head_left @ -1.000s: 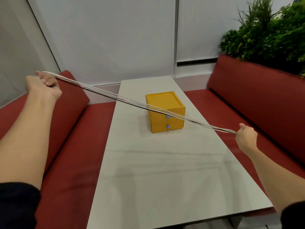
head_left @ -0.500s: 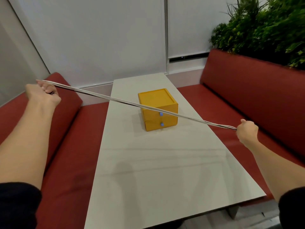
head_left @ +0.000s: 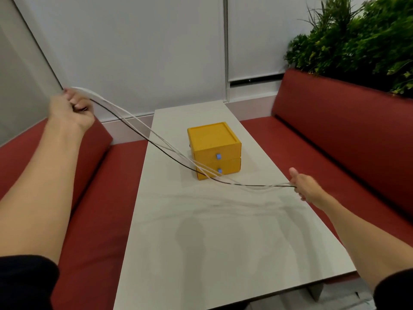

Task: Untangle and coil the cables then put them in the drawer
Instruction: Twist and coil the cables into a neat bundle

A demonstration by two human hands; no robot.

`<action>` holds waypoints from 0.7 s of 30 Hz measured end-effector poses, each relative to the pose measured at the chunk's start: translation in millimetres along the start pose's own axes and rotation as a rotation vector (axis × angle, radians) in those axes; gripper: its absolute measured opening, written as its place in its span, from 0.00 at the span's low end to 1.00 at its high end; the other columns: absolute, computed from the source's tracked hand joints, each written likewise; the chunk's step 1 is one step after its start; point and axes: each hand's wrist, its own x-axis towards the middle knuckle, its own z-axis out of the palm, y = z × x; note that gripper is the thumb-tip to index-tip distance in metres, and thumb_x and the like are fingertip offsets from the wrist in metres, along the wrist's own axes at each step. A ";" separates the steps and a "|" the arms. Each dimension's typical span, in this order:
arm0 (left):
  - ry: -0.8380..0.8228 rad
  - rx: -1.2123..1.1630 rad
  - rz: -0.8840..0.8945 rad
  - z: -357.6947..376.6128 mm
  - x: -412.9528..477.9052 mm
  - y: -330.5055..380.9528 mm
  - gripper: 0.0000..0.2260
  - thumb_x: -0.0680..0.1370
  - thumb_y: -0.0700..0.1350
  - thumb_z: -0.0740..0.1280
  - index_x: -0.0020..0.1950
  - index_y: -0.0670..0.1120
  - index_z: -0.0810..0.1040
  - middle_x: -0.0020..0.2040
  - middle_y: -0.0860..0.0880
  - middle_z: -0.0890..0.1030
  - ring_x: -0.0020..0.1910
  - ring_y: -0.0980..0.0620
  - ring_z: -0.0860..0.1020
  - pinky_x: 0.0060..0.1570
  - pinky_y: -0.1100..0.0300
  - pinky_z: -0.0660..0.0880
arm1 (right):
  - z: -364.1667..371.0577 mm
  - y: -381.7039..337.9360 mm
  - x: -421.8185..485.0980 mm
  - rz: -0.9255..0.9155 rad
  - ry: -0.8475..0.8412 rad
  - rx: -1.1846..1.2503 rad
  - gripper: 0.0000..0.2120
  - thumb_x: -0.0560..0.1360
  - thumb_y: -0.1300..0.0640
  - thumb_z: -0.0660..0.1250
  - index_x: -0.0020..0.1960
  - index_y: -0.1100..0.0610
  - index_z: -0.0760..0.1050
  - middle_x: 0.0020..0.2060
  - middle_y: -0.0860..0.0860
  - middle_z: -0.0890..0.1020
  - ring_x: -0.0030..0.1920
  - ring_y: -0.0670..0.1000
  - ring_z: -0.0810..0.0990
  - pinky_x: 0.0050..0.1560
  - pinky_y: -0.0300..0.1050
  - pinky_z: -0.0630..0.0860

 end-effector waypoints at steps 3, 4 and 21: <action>-0.099 -0.007 -0.067 31.5 -10.5 -1.6 0.09 0.64 0.36 0.60 0.25 0.45 0.68 0.19 0.53 0.63 0.16 0.58 0.61 0.15 0.68 0.56 | 21.2 4.4 -4.7 -0.016 -0.189 -0.135 0.31 0.70 0.28 0.59 0.50 0.56 0.75 0.39 0.52 0.75 0.36 0.51 0.74 0.35 0.43 0.71; -0.148 -0.027 -0.096 40.4 -15.3 -3.1 0.09 0.65 0.35 0.60 0.25 0.45 0.69 0.19 0.53 0.63 0.16 0.57 0.61 0.15 0.68 0.56 | 27.2 4.5 -6.6 -0.038 -0.230 -0.197 0.31 0.68 0.27 0.61 0.50 0.55 0.75 0.39 0.52 0.76 0.36 0.51 0.75 0.34 0.42 0.71; -0.475 0.166 -0.444 116.6 -76.1 -63.3 0.17 0.80 0.36 0.55 0.31 0.44 0.71 0.22 0.54 0.64 0.18 0.58 0.62 0.16 0.68 0.58 | 8.5 -283.9 -57.0 -0.885 -0.253 0.217 0.38 0.71 0.48 0.73 0.75 0.52 0.58 0.68 0.56 0.70 0.67 0.50 0.70 0.61 0.39 0.72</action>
